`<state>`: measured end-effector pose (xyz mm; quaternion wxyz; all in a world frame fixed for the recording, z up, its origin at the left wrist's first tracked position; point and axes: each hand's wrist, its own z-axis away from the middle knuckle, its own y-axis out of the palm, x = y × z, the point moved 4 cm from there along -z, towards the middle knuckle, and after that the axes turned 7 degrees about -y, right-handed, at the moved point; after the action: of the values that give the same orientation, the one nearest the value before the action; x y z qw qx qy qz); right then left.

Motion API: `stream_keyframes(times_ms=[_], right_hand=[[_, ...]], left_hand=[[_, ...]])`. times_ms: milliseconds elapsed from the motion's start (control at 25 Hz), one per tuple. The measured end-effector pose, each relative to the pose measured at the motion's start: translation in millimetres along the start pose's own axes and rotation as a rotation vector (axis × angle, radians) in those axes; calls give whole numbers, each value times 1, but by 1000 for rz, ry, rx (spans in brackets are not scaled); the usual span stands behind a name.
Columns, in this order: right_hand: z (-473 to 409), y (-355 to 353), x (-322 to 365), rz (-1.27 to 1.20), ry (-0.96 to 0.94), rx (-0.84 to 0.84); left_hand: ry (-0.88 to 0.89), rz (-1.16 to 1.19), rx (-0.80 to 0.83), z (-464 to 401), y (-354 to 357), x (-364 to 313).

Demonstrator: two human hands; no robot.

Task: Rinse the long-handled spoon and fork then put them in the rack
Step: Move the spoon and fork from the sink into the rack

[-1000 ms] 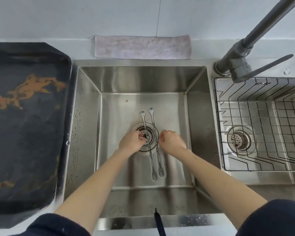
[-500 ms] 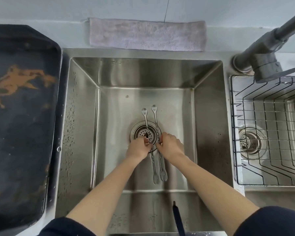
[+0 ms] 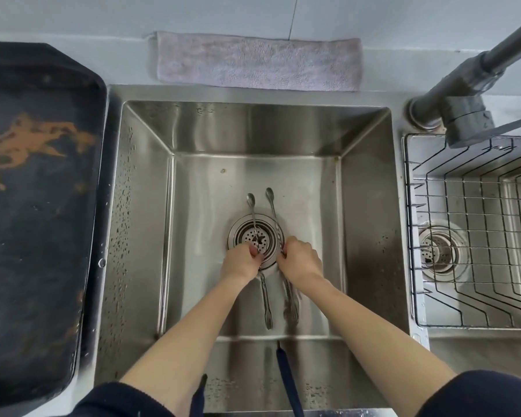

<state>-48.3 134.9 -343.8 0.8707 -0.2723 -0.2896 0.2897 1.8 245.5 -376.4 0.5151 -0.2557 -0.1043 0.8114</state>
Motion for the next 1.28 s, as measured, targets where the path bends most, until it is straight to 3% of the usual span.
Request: stream_keyframes(times_ms=[440,920,1280], right_hand=[[13,-14,2,-78,-26,-69],[45,-63,20,-139,-88,-236],[88,-104,19,-198,-135,-353]], left_hand=[[29,-4,-70,8,-11,-4],[91,200,-84,37,-33,-17],[262,273,-134,90,-49,-51]])
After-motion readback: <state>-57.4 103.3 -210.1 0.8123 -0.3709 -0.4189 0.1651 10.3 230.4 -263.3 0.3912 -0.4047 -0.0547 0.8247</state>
